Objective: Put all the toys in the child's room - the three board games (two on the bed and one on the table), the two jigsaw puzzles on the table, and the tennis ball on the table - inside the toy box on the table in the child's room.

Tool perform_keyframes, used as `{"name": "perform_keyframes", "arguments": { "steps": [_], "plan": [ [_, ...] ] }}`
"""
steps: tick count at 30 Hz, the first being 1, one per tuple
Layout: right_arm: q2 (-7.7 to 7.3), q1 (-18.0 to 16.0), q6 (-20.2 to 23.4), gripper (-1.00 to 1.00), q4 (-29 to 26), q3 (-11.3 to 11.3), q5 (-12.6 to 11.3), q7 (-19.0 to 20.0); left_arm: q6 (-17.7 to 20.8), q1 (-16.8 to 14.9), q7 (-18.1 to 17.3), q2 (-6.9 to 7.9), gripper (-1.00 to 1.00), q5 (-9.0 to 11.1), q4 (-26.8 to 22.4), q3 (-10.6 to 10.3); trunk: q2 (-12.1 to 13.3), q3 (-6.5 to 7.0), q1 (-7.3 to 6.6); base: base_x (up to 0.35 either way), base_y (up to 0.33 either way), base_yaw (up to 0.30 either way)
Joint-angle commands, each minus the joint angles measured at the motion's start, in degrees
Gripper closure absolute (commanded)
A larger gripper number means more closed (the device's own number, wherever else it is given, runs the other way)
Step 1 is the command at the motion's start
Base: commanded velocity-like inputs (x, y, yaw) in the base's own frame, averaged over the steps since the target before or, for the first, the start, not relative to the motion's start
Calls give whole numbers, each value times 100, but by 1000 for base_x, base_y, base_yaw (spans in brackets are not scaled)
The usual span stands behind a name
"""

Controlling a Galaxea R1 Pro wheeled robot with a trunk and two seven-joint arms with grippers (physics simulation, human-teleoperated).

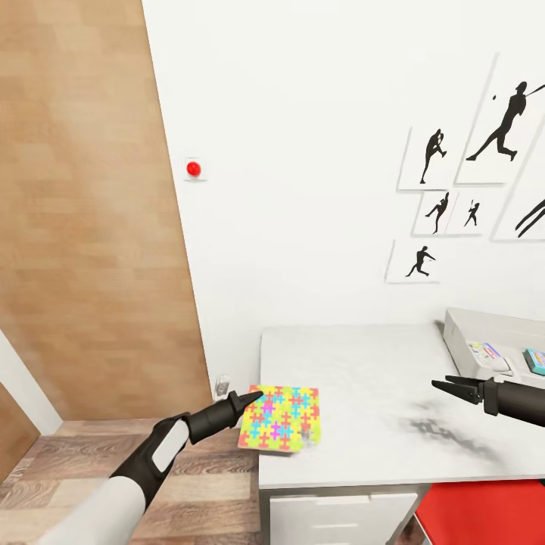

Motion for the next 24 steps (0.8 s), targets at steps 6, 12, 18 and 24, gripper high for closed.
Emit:
{"name": "perform_keyframes", "arguments": {
  "steps": [6, 12, 18, 24],
  "plan": [
    [-1, -5, 23, -100, 0, -3, -9, 9, 40, 127, 7, 5, 100, 36, -283, -12, -5, -7, 0, 0, 0, 0],
    [0, -6, 13, -100, 2, -2, -9, 9, 41, 166, 18, 5, 100, 26, -380, -18, -5, -7, 0, 0, 0, 0],
    [1, -5, 4, -100, 2, -3, -9, 6, 40, 182, 31, 0, 100, 13, -426, -21, 156, 65, -88, 0, 0, 0],
    [5, -4, -9, -100, 4, -8, -9, 2, 40, 190, 37, -6, 100, 7, -445, -22, 396, 173, -219, 0, 0, 0]
  ]
}}
